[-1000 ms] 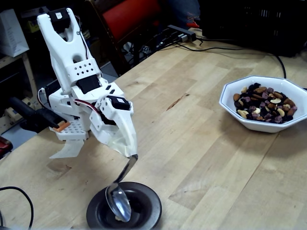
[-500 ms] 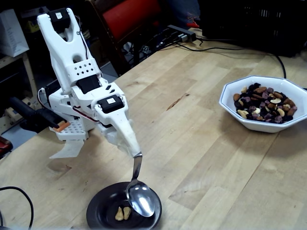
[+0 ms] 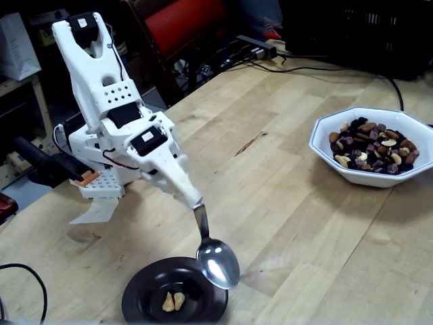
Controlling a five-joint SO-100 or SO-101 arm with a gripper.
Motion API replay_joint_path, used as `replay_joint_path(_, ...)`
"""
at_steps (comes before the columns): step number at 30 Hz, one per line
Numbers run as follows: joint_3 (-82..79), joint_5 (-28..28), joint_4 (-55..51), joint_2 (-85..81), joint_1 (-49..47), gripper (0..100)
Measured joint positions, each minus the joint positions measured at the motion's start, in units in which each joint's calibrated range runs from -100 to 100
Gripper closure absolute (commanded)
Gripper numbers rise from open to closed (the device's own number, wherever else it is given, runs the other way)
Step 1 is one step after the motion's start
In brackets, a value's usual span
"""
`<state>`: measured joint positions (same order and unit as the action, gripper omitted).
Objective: Use spoon to transfer food from the white bowl to brown plate
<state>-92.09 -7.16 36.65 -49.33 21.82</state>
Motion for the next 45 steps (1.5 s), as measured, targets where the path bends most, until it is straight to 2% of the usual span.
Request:
replay_joint_path(8, 8.42, 2.34, 0.0, 3.01, -5.47, 96)
replay_joint_path(24, 26.26, 2.49, -1.04, 17.95, -15.26, 96)
replay_joint_path(38, 39.23, 2.49, -22.32, 20.78, -15.18, 96)
replay_joint_path(45, 39.23, 2.49, -32.04, 9.19, -15.18, 96)
